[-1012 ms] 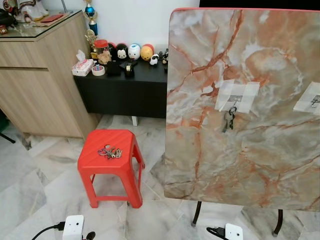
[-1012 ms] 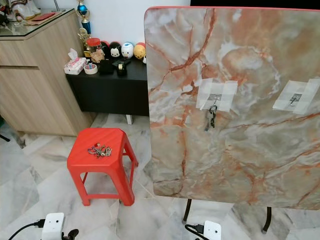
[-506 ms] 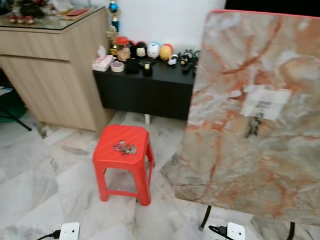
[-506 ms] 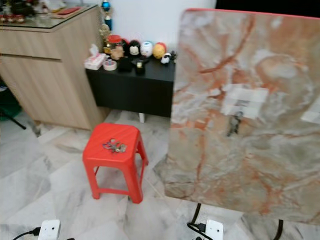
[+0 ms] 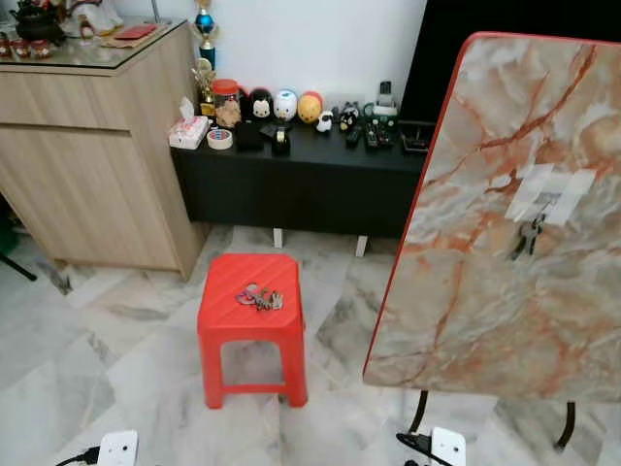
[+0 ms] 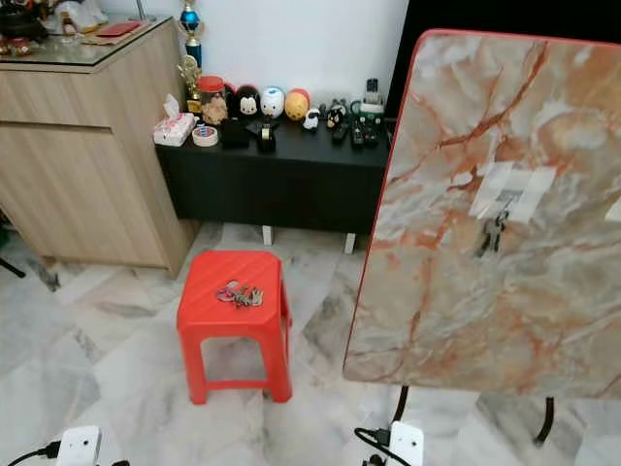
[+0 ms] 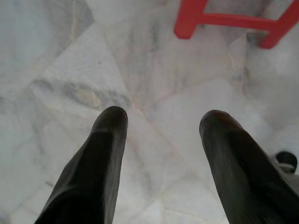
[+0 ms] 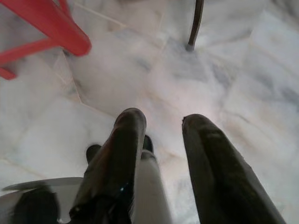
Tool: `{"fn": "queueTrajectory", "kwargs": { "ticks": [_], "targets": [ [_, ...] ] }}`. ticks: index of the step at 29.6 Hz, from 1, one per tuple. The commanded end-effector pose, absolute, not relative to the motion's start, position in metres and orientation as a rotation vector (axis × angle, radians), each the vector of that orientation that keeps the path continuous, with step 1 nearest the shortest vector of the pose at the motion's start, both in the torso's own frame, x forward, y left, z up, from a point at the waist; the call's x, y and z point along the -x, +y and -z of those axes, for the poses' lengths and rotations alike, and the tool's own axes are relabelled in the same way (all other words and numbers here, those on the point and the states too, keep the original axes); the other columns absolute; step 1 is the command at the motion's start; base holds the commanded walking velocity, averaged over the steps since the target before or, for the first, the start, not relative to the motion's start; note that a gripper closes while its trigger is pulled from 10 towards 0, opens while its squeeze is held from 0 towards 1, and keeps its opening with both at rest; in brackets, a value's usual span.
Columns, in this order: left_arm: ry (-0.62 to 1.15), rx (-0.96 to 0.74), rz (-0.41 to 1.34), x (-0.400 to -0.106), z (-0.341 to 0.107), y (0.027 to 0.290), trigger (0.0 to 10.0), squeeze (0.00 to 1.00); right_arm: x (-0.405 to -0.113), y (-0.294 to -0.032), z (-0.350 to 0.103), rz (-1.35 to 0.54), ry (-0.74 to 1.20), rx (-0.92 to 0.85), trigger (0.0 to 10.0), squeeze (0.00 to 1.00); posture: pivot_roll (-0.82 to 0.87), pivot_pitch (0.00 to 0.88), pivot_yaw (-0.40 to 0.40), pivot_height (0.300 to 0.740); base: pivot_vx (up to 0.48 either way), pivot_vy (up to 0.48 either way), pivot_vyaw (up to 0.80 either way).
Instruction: Hang keys on a hook
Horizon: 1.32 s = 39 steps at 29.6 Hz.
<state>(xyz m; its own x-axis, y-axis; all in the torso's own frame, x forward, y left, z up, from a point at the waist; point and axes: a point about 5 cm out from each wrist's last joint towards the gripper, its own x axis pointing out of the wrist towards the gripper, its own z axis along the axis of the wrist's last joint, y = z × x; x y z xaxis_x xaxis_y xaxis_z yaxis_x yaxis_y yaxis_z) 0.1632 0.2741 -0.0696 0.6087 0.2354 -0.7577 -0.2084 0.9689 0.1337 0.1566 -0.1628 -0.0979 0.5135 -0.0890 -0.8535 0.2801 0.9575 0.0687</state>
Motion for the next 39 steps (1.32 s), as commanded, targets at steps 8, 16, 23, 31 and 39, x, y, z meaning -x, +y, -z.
{"fn": "queueTrajectory", "kwargs": {
  "ticks": [8,16,23,31,39],
  "targets": [
    [0.908,-0.028,-0.269,-0.155,0.072,0.278,10.0,0.00,-0.156,-0.161,0.098,0.219,1.008,-0.207,10.0,0.00,0.11,0.000,-0.023,0.740,0.000,0.362,0.00],
    [0.910,-0.026,-0.269,-0.154,0.072,0.278,10.0,0.00,-0.158,-0.161,0.098,0.214,1.006,-0.203,10.0,0.00,0.10,0.000,-0.027,0.740,0.000,0.362,0.00],
    [0.906,-0.023,-0.265,-0.156,0.073,0.275,10.0,0.00,-0.160,-0.161,0.097,0.208,1.000,-0.199,10.0,0.00,0.10,0.000,-0.027,0.740,0.000,0.361,0.00],
    [0.893,0.019,-0.252,-0.156,0.081,0.249,10.0,0.00,-0.158,-0.171,0.097,0.192,1.000,-0.167,10.0,0.00,0.10,0.000,-0.062,0.740,0.000,0.133,0.00],
    [0.907,0.060,-0.268,-0.142,0.088,0.242,10.0,0.00,-0.151,-0.182,0.098,0.157,1.008,-0.122,10.0,0.00,0.14,0.000,-0.081,0.740,0.000,0.000,0.00]
  ]
}}
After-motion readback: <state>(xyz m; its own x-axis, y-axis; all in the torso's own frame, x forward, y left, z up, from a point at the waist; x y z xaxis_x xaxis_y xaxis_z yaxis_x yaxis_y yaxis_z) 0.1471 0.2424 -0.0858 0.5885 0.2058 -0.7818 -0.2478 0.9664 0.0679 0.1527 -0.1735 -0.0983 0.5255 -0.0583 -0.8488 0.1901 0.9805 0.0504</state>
